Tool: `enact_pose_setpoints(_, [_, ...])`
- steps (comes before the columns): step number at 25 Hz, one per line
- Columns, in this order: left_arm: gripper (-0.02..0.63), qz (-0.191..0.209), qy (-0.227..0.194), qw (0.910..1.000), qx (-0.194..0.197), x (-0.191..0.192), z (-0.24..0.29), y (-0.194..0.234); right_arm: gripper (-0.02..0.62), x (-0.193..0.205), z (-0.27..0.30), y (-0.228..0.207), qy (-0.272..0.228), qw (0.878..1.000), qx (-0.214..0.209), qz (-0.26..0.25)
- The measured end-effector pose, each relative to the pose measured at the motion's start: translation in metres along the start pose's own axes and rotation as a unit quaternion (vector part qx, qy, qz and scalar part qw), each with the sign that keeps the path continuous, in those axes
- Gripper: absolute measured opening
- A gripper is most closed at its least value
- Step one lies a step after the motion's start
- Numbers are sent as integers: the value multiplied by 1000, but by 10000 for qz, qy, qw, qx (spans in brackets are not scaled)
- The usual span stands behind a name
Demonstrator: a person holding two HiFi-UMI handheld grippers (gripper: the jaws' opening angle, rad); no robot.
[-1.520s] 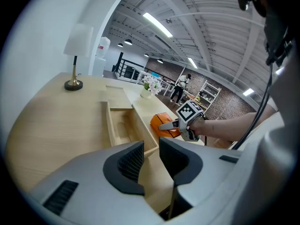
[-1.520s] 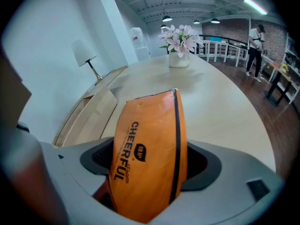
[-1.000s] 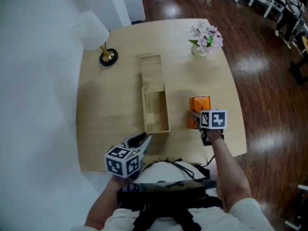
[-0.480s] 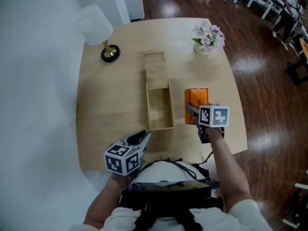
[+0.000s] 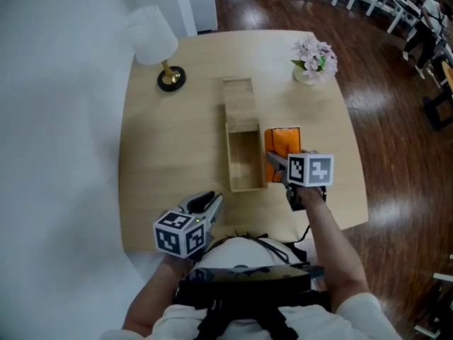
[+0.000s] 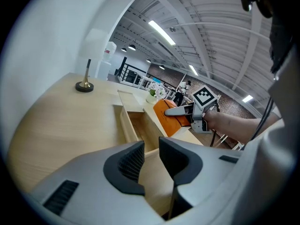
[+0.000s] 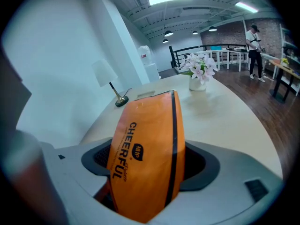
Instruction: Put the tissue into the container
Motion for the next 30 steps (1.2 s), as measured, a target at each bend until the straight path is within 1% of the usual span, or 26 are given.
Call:
enact_pose_setpoints(10, [103, -11, -30, 10000, 9, -4, -15, 19, 396, 8, 26, 61, 136, 9992, -305, -235])
enact_pose_setpoints(14, [103, 3, -2, 10000, 43, -5, -20, 25, 397, 12, 35, 77, 184, 9991, -350, -179])
enact_pose_setpoints(20, [103, 54, 34, 10000, 48, -3, -28, 35, 397, 23, 51, 84, 224, 9993, -312, -37])
enact_pose_setpoints(30, [103, 74, 96, 9999, 31, -2, -40, 52, 409, 37, 65, 86, 215, 9993, -152, -264])
Point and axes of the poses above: the fingertips, and each gripper's own axes: z forward along the fingers, y to its left, x out of its underside, the point moved 7 cm from there along -z, backward along the fingers, and after that the axes turned 15 degrees about -y, right-handed, at the moved point
